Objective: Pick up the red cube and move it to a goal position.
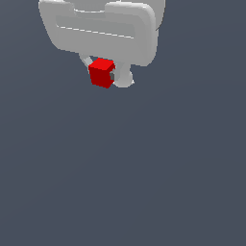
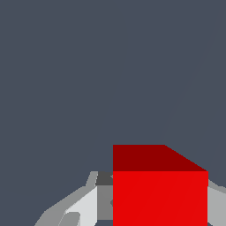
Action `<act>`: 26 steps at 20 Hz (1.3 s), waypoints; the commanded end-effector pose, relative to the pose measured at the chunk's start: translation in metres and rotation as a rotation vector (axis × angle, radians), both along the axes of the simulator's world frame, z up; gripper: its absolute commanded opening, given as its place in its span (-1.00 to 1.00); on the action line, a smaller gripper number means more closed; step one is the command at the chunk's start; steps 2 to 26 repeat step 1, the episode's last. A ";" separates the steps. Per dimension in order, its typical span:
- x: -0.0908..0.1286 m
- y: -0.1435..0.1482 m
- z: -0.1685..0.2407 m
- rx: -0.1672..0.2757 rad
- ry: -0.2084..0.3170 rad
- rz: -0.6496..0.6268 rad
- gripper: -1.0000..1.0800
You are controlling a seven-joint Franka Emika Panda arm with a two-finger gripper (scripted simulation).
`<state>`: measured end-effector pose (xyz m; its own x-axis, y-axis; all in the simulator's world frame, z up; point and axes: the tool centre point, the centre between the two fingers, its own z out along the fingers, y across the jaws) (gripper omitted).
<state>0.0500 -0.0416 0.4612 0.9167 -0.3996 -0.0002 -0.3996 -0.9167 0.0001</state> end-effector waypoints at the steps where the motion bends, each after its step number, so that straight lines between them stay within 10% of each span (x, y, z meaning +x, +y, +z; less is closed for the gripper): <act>1: 0.000 0.000 0.001 0.000 0.000 0.000 -1.00; 26: 0.000 0.000 0.001 0.000 0.000 0.000 -1.00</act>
